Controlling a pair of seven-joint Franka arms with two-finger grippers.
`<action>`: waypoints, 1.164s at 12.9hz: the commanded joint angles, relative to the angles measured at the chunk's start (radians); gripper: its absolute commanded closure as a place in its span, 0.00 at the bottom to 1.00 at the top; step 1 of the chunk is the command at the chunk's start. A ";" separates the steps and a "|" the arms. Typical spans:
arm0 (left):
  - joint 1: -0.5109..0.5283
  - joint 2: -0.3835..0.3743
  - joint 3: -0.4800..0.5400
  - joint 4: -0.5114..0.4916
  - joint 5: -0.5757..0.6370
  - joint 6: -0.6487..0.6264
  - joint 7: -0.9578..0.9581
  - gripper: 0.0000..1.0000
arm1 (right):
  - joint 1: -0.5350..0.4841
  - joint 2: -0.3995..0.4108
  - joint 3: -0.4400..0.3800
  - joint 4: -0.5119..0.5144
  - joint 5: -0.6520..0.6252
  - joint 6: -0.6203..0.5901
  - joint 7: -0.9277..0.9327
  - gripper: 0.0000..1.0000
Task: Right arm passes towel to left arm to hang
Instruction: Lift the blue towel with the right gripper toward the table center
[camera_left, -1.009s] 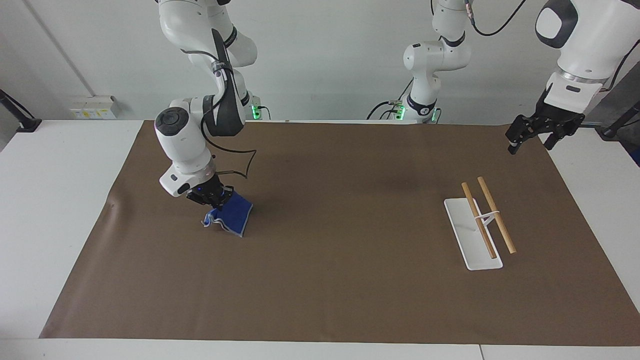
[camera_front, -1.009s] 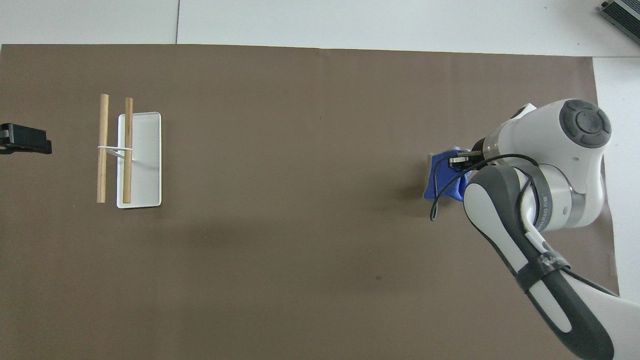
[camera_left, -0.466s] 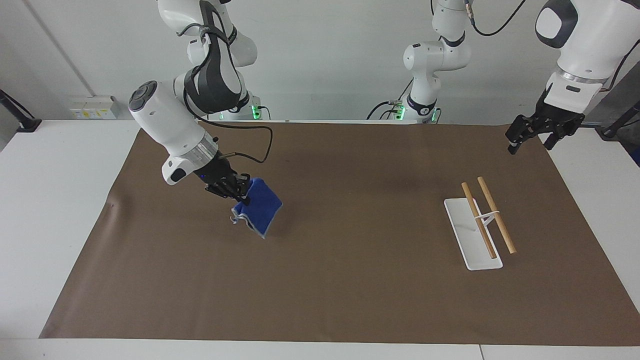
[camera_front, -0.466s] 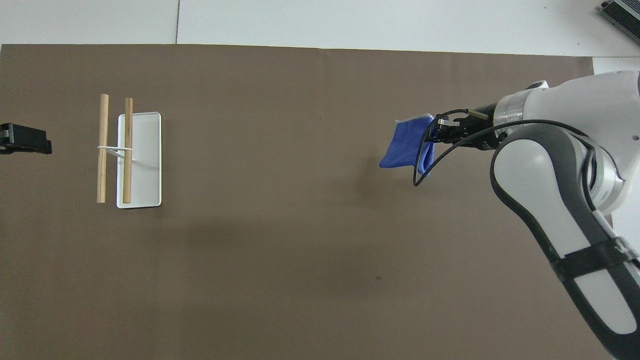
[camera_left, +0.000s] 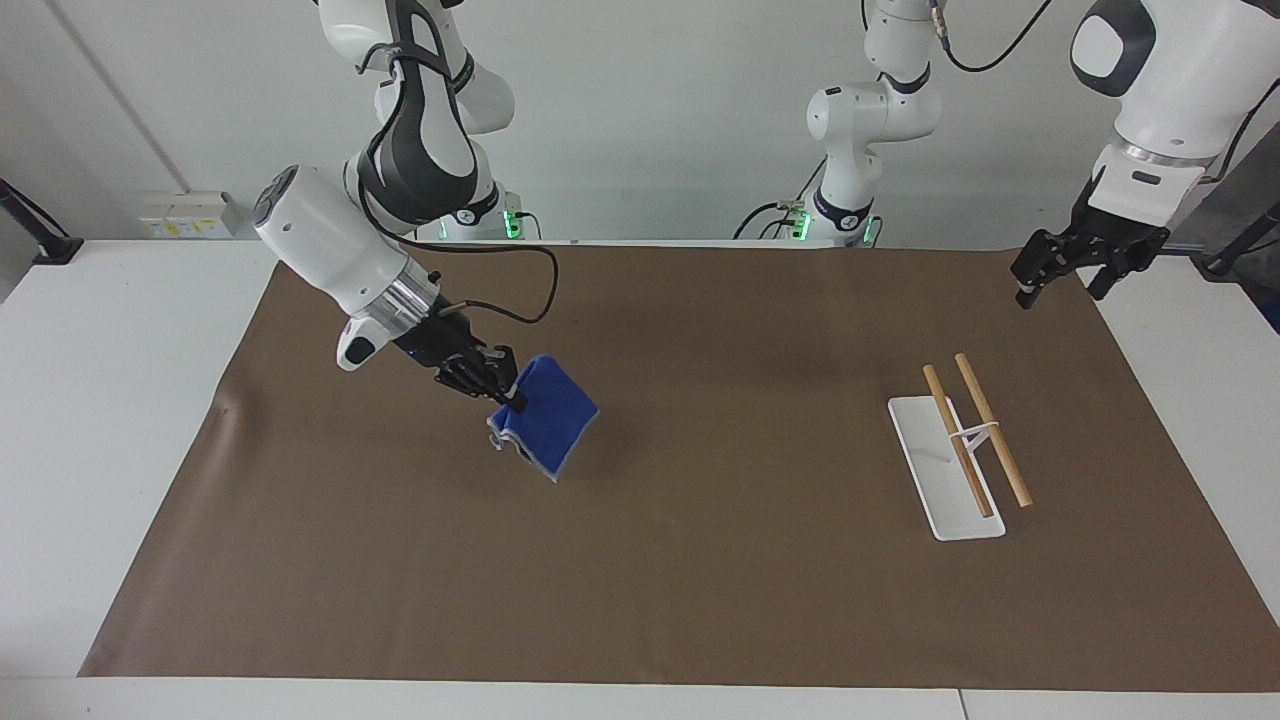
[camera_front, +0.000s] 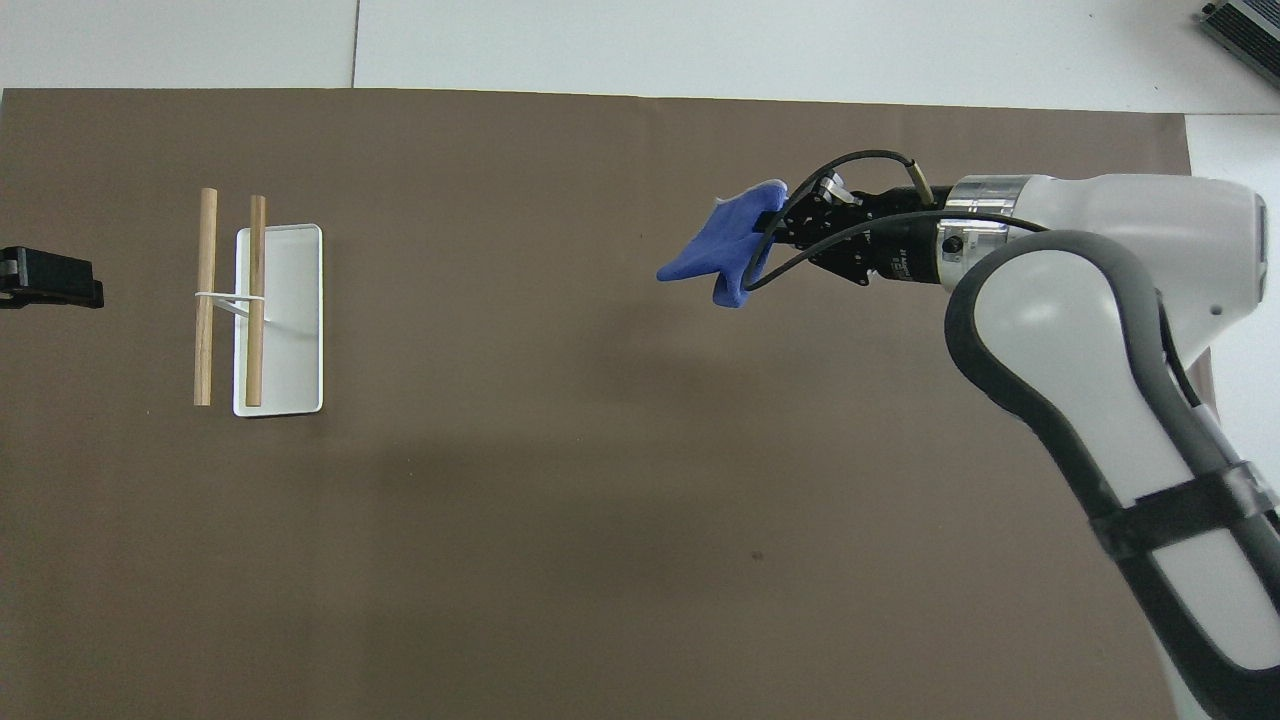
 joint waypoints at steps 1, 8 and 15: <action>0.007 -0.020 -0.002 -0.021 -0.011 -0.008 0.000 0.00 | 0.090 0.034 0.008 0.017 0.155 0.136 0.099 1.00; 0.007 -0.020 -0.002 -0.021 -0.011 -0.008 0.000 0.00 | 0.259 0.092 0.008 0.086 0.522 0.349 0.227 1.00; 0.005 -0.020 -0.002 -0.021 -0.011 0.001 -0.003 0.00 | 0.263 0.092 0.008 0.082 0.521 0.355 0.230 1.00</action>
